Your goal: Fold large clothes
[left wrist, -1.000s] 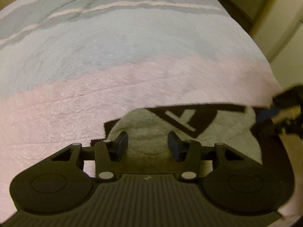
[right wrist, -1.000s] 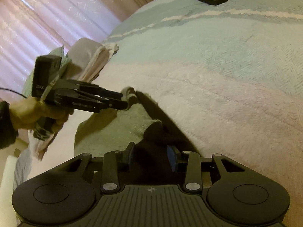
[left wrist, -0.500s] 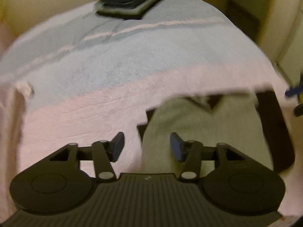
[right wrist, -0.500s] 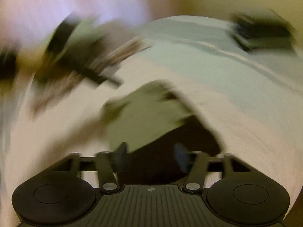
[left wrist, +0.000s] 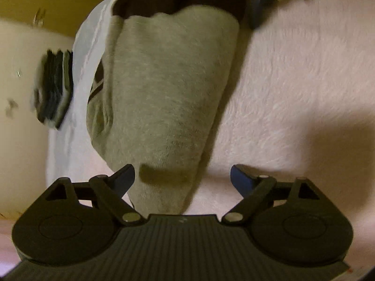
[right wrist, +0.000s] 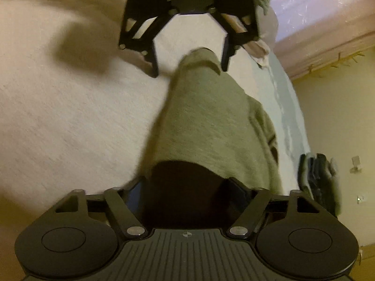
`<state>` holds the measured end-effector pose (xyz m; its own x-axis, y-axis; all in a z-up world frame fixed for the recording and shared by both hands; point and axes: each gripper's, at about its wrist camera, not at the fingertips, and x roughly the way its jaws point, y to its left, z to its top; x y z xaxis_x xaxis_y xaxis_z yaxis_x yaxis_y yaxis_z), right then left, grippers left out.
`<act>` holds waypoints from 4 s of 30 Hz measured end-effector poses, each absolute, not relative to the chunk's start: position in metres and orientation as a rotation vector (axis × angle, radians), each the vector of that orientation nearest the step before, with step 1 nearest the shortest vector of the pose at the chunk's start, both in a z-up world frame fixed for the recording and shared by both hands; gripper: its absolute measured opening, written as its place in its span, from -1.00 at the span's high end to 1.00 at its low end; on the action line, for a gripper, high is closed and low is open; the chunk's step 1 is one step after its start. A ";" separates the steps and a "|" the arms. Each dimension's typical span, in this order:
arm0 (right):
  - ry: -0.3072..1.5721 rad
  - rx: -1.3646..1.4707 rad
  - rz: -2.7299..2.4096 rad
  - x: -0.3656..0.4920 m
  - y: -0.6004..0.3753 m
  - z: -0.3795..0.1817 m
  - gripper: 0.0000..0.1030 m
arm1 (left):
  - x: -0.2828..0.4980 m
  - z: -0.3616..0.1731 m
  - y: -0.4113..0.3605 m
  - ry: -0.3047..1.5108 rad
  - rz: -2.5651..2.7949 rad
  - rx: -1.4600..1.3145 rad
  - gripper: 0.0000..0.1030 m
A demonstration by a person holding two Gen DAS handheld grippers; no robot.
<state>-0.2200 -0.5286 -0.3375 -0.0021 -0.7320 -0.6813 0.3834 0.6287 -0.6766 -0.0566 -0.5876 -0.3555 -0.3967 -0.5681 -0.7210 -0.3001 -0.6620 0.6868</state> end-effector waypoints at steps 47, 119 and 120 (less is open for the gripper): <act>1.257 -0.048 -0.485 -0.433 -0.561 -0.033 0.47 | -0.187 -0.085 -0.581 -0.102 -2.412 1.754 0.60; 1.001 -0.241 -0.797 -0.899 -1.106 -0.052 0.00 | -0.585 -0.119 -1.049 0.162 -1.557 1.045 0.32; 0.974 -0.179 -0.796 -0.895 -1.105 -0.048 0.00 | -0.588 -0.113 -1.047 0.195 -1.560 1.000 0.32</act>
<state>-0.8952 -1.1054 -0.0481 0.3093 -0.6746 -0.6703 0.5224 0.7095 -0.4730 -0.5884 -1.0471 -0.1126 0.0826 -0.7295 -0.6790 0.8742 -0.2741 0.4008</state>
